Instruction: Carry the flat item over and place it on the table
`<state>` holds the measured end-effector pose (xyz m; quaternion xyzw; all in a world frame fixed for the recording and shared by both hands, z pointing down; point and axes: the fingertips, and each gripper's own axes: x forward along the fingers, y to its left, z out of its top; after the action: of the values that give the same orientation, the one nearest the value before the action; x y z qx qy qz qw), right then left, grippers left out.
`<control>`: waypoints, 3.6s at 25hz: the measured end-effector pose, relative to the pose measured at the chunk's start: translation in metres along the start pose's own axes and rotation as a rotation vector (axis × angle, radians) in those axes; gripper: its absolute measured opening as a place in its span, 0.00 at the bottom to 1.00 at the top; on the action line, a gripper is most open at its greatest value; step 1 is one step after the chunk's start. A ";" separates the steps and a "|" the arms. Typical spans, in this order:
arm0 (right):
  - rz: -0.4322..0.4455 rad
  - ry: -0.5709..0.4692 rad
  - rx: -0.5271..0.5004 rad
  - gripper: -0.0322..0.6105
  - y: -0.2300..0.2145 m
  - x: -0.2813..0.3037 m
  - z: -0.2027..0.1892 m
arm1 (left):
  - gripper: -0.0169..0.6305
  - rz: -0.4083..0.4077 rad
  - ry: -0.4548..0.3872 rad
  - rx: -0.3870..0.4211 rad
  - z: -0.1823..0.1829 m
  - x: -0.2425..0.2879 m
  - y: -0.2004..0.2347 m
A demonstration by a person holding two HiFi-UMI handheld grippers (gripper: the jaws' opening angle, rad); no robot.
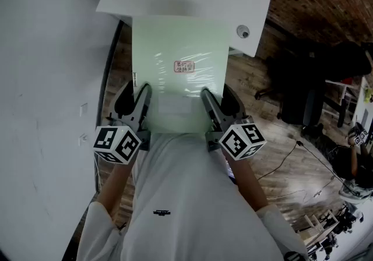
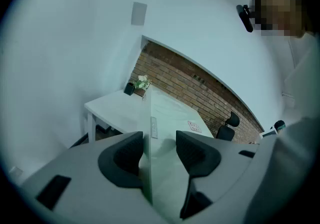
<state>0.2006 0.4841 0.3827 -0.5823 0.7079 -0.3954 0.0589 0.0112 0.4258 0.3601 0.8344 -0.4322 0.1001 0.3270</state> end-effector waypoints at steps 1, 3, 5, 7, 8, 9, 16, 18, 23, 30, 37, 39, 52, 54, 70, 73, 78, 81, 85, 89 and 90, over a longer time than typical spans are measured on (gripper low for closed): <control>0.000 0.006 0.007 0.49 0.002 -0.012 -0.005 | 0.36 0.007 0.008 0.000 -0.006 -0.010 -0.007; 0.002 0.016 0.020 0.49 0.003 -0.035 -0.012 | 0.36 0.020 0.021 0.003 -0.016 -0.027 -0.021; 0.005 0.020 0.030 0.49 0.002 -0.053 -0.013 | 0.36 0.030 0.029 0.009 -0.022 -0.037 -0.036; 0.007 0.022 0.036 0.49 0.002 -0.065 -0.011 | 0.36 0.036 0.033 0.018 -0.023 -0.043 -0.048; 0.012 0.024 0.039 0.49 0.003 -0.069 -0.010 | 0.36 0.039 0.033 0.021 -0.022 -0.046 -0.052; 0.020 0.025 0.041 0.49 0.006 -0.073 -0.009 | 0.36 0.042 0.029 0.023 -0.020 -0.051 -0.055; 0.102 -0.019 0.017 0.49 0.044 -0.065 -0.003 | 0.36 0.076 -0.078 0.037 0.001 -0.089 -0.042; 0.113 -0.016 0.011 0.49 0.049 -0.060 -0.002 | 0.36 0.082 -0.090 0.035 0.005 -0.091 -0.037; 0.123 0.012 -0.006 0.49 0.065 -0.043 0.000 | 0.36 0.100 -0.101 0.003 0.015 -0.098 -0.021; 0.132 0.049 -0.042 0.49 0.094 0.016 0.021 | 0.36 0.121 -0.128 -0.042 0.056 -0.086 0.023; 0.070 0.046 -0.042 0.49 0.121 0.090 0.040 | 0.36 0.077 -0.100 -0.067 0.105 -0.049 0.089; 0.049 0.040 -0.040 0.49 0.130 0.111 0.047 | 0.36 0.055 -0.091 -0.072 0.122 -0.038 0.107; -0.026 0.025 -0.019 0.49 0.203 0.267 0.064 | 0.35 -0.017 -0.041 -0.093 0.230 0.010 0.248; -0.040 0.035 -0.007 0.49 0.215 0.288 0.056 | 0.35 -0.020 -0.021 -0.104 0.238 0.012 0.273; -0.042 0.045 -0.026 0.49 0.219 0.373 0.115 | 0.34 -0.014 -0.042 -0.126 0.308 0.072 0.311; -0.025 0.059 -0.033 0.49 0.210 0.391 0.132 | 0.34 0.008 -0.050 -0.131 0.318 0.091 0.312; 0.000 0.082 -0.047 0.49 0.184 0.412 0.158 | 0.34 0.042 -0.067 -0.140 0.325 0.126 0.304; 0.027 0.105 -0.058 0.49 0.169 0.425 0.176 | 0.34 0.074 -0.083 -0.151 0.332 0.144 0.297; 0.071 0.146 -0.074 0.49 0.148 0.444 0.196 | 0.34 0.129 -0.105 -0.173 0.334 0.167 0.289; 0.104 0.172 -0.102 0.49 0.125 0.466 0.211 | 0.34 0.186 -0.130 -0.168 0.332 0.195 0.286; 0.112 0.179 -0.105 0.49 0.120 0.471 0.214 | 0.34 0.192 -0.135 -0.174 0.332 0.202 0.286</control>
<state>0.0756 -0.0300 0.3392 -0.5068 0.7613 -0.4042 -0.0130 -0.1297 -0.0343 0.3283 0.7627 -0.5379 0.0369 0.3572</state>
